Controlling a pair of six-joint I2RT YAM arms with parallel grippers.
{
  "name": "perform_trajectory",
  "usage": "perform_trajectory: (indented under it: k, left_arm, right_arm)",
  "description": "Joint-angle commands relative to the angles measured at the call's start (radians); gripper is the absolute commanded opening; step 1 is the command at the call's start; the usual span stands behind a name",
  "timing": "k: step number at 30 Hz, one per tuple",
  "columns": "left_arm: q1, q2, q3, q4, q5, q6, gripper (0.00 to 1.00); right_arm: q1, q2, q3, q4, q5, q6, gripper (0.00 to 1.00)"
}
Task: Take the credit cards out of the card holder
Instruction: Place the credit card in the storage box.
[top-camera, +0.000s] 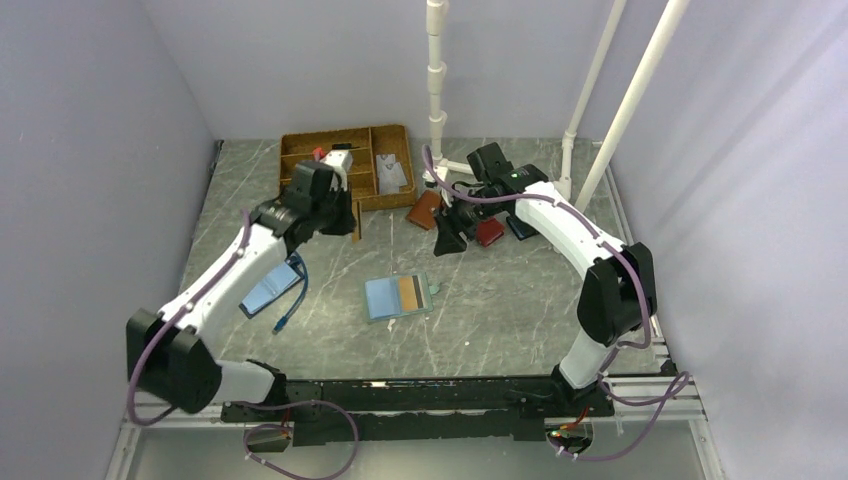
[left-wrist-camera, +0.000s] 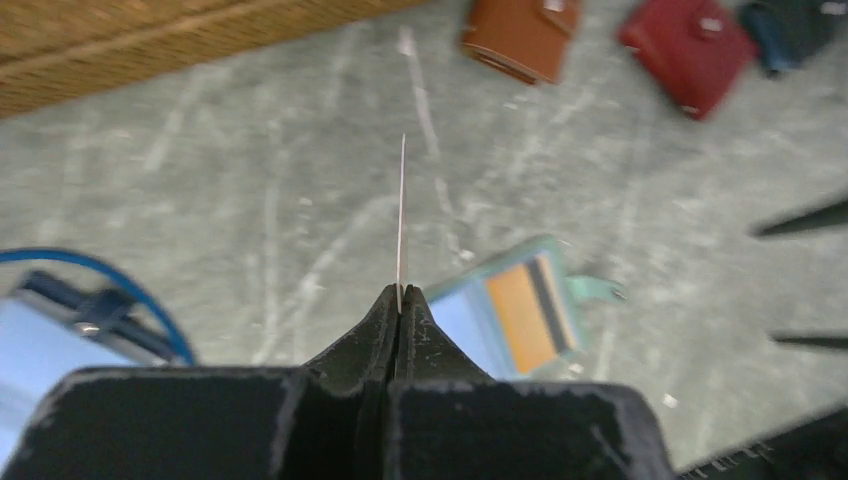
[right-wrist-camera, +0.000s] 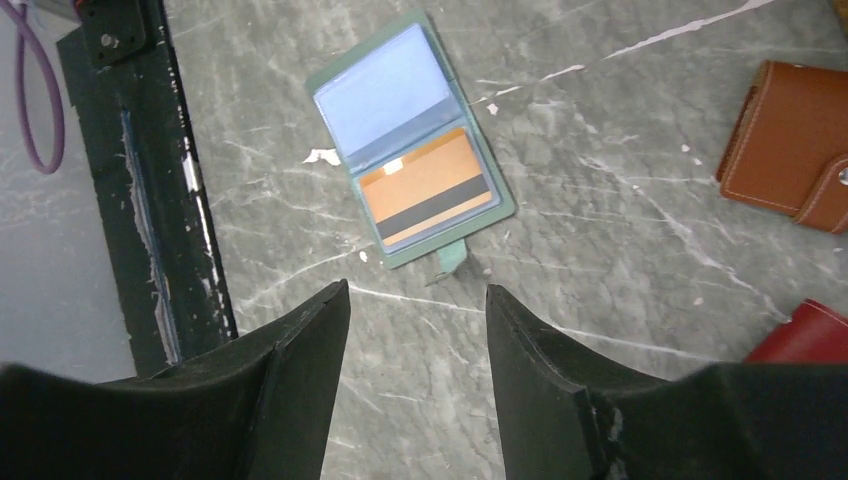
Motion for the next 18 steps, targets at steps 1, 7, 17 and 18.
perform_trajectory:
  k: [1,7,17,18]
  left_arm:
    - [0.003,0.156,0.205,-0.242,-0.283,0.229,0.00]
    - [0.006,0.360,0.357,-0.142,-0.445,0.460,0.00]
    - [0.006,0.582,0.436,0.110,-0.632,0.743,0.00]
    - [0.006,0.593,0.434,0.138,-0.632,0.763,0.00]
  right_arm:
    - [-0.004,-0.037,-0.012,0.052,0.050,0.023,0.55]
    - [-0.018,-0.041,-0.015,0.052,0.045,0.020,0.56]
    - [-0.045,-0.035,-0.019,0.044,0.018,0.015,0.55]
    - [-0.047,-0.035,-0.019,0.043,0.016,0.017,0.55]
